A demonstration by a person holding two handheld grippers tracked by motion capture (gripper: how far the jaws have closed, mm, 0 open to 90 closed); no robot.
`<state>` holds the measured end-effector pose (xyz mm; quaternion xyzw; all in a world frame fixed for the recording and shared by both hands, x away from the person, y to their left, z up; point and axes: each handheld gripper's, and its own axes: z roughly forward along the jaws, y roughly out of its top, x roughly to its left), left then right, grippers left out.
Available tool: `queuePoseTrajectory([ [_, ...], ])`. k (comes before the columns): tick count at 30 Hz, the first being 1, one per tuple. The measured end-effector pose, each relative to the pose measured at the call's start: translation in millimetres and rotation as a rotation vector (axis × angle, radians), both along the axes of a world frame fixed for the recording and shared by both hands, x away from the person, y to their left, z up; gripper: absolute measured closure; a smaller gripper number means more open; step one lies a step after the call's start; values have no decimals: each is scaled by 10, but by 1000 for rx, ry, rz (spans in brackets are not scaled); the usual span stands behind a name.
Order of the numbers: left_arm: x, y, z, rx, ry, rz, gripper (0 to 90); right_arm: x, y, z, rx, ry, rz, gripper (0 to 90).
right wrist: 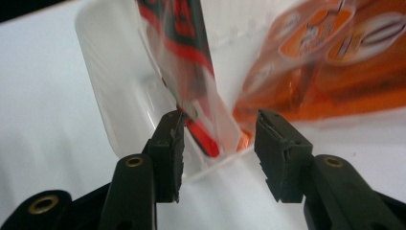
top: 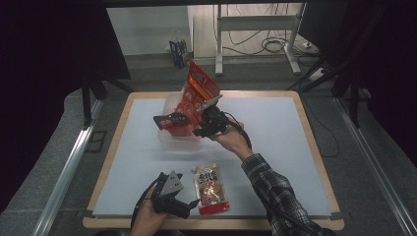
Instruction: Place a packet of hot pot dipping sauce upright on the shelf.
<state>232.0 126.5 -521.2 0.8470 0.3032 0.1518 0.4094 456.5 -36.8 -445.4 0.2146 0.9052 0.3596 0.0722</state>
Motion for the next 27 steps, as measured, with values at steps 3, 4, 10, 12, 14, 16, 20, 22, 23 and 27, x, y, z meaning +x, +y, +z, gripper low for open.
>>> queuePoseTrajectory([
  [3,-2,-5,1,3,-2,-4,5,38,59,51,31,-2,7,566],
  [4,-1,-4,0,4,-1,-4,5,52,81,68,41,1,12,593],
  [10,-1,6,3,3,-4,-1,6,110,213,79,48,19,44,879],
  [12,1,9,3,1,-3,0,6,90,227,40,28,17,44,888],
  [14,2,8,3,3,-3,-1,7,87,224,18,22,23,43,889],
  [16,-1,-4,1,8,-1,-7,6,88,198,-53,-7,28,34,889],
  [20,6,-15,-9,9,11,-5,6,75,138,-69,-16,30,28,871],
  [22,9,-14,-11,10,16,-3,7,49,104,-40,-6,10,17,776],
  [23,14,-12,-14,4,26,6,8,35,79,-23,8,7,16,729],
  [27,21,-7,-7,1,35,14,17,-67,-45,26,23,-18,1,601],
])
